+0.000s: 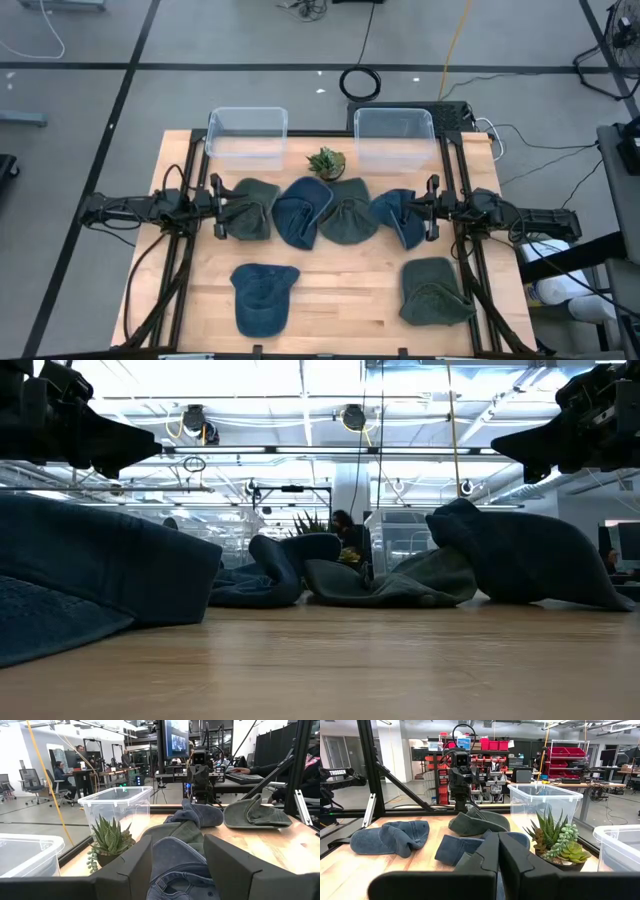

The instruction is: Pick & Place hat

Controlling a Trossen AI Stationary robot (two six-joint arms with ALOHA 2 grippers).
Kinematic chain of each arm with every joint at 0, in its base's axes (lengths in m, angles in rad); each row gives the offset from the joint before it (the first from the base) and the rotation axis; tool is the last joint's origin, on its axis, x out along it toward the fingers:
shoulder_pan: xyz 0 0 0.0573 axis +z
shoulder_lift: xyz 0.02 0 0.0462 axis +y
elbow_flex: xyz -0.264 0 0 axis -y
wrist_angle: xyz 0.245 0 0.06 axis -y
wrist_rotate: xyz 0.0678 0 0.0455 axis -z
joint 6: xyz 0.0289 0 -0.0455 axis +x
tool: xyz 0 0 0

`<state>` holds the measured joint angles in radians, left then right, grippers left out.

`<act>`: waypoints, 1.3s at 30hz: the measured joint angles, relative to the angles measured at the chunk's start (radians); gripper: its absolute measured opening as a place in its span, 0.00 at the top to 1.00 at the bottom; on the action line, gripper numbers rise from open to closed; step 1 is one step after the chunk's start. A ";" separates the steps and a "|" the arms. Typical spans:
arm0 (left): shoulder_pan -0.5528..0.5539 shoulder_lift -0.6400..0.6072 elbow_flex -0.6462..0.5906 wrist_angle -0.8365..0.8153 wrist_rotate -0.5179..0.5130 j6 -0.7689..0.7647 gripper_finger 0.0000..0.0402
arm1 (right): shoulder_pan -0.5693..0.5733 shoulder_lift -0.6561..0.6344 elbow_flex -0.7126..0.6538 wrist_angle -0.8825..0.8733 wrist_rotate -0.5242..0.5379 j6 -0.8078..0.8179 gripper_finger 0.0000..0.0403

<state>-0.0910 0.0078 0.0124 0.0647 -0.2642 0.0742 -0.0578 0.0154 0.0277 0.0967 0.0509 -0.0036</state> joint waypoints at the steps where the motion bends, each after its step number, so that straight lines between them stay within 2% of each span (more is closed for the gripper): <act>1: 0.000 0.000 0.000 0.000 0.000 0.000 0.54 | 0.000 0.000 0.000 0.000 0.000 0.000 1.00; 14: 0.000 0.000 0.000 0.000 0.000 0.000 0.54 | 0.000 0.000 0.000 0.001 0.000 0.000 1.00; 18: 0.000 0.000 0.000 0.000 0.000 0.000 0.54 | 0.000 0.000 0.000 0.003 0.032 -0.036 1.00; 22: 0.000 0.000 0.000 0.000 0.000 0.000 0.54 | 0.000 0.000 0.000 0.012 0.032 0.065 1.00; 28: 0.000 0.000 0.000 0.000 0.000 0.000 0.54 | 0.000 0.008 0.000 0.040 0.128 0.262 1.00; 39: 0.000 0.000 0.000 0.000 0.000 0.000 0.54 | 0.000 0.087 0.030 0.086 0.136 0.249 1.00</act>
<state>-0.0910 0.0074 0.0124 0.0643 -0.2641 0.0741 -0.0582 0.1026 0.0580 0.1831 0.1869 0.2457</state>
